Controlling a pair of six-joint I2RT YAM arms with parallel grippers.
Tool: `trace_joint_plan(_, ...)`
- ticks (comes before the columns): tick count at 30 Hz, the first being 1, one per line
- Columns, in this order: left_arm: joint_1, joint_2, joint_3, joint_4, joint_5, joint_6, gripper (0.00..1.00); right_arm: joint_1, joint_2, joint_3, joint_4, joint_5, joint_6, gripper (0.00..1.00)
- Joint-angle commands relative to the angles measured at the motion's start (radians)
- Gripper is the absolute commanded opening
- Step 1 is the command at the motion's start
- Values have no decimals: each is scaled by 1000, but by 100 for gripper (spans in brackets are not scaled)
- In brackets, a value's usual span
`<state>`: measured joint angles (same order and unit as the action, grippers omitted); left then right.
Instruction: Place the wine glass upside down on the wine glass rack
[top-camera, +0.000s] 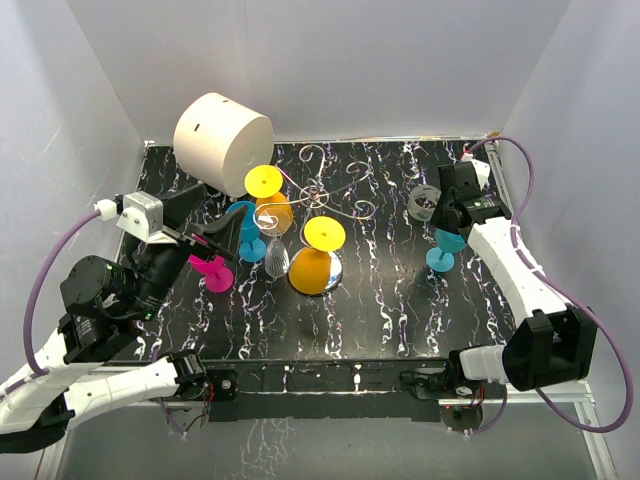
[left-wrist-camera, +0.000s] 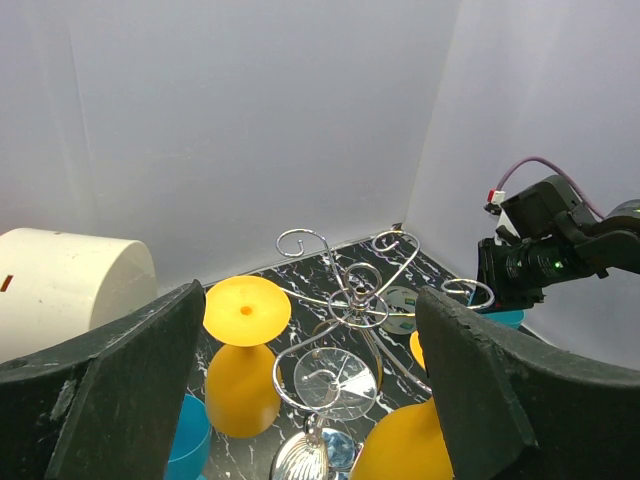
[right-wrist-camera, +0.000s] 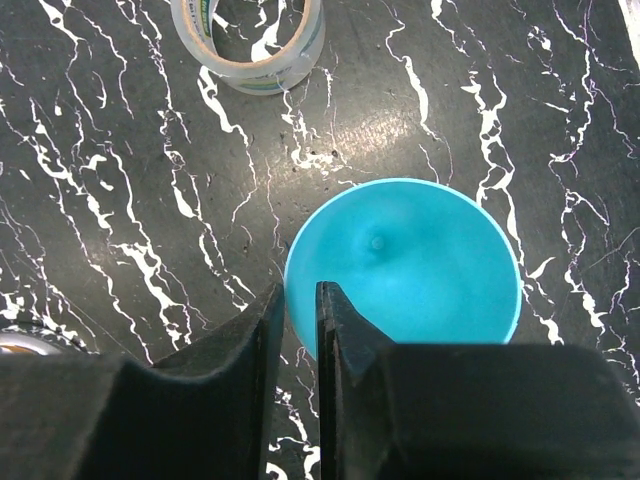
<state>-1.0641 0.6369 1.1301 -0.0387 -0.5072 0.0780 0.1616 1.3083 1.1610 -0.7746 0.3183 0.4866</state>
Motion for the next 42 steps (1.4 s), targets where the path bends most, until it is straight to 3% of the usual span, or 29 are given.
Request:
trace_joint_plan(1, 0, -6, -6, 7, 13, 2, 85, -6, 14, 20, 15, 19, -52, 17)
trace_joint_plan(7, 0, -12, -11, 11, 12, 13, 85, -5, 34, 25, 1, 17, -69, 16)
trace_joint_plan(11, 0, -13, -7, 11, 22, 12, 85, -5, 32, 37, -10, 22, -58, 0)
trace_joint_plan(16, -1, 1, 0, 16, 100, 8, 85, -6, -23, 78, -42, 59, -13, 0)
trace_joint_plan(21, 0, 66, 53, 27, 261, -5, 85, -6, -122, 136, -101, 79, 33, 0)
trace_joint_plan(30, 0, 294, 172, 183, 545, -220, 84, -5, -411, 166, -128, 51, 92, 0)
trace_joint_plan(33, -1, 350, 201, 235, 608, -265, 87, -5, -503, 135, -74, 1, 62, 0)
trace_joint_plan(35, 0, 383, 222, 251, 653, -282, 94, -6, -564, 117, -26, -39, 49, 0)
trace_joint_plan(42, 0, 485, 249, 337, 697, -419, 96, -6, -702, 121, 79, -153, 58, 0)
